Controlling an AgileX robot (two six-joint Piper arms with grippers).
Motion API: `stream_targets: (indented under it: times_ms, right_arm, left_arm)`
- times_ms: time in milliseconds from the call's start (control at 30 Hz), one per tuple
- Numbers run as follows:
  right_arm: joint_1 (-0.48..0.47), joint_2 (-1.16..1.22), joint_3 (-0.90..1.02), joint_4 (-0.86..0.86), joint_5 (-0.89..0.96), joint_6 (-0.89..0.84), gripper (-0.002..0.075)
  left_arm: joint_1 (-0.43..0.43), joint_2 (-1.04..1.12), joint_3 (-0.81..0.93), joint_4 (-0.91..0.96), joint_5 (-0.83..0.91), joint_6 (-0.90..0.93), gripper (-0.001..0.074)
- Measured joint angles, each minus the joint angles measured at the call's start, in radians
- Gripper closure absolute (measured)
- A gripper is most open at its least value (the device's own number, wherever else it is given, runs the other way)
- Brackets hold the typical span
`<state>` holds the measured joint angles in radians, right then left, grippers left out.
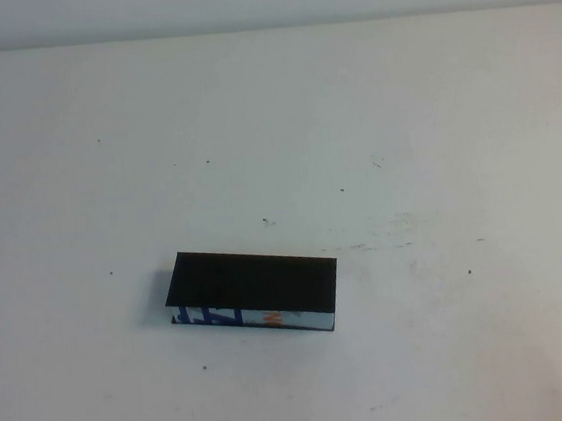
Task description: Return glasses to glasses case
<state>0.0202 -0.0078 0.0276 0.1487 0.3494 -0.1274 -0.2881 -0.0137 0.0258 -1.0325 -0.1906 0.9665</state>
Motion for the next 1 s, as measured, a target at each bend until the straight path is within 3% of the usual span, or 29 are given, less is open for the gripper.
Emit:
stream_targets:
  times_ms: [567,667,767,1000]
  right_arm:
    - [0.0,0.0,0.0,0.0,0.0,0.0,0.0737]
    - [0.0,0.0,0.0,0.0,0.0,0.0,0.0737]
    - [0.0,0.0,0.0,0.0,0.002,0.0,0.0737]
    - [0.0,0.0,0.0,0.002,0.002,0.0,0.0737]
  left_arm:
    - [0.0,0.0,0.0,0.03,0.0,0.0,0.0738]
    - [0.009,0.0,0.0,0.29,0.004,-0.134,0.0738]
    - [0.077,0.0,0.0,0.549,0.013,-0.356,0.0738]
    - [0.276,0.0,0.0,0.759,0.21,-0.62,0.0738]
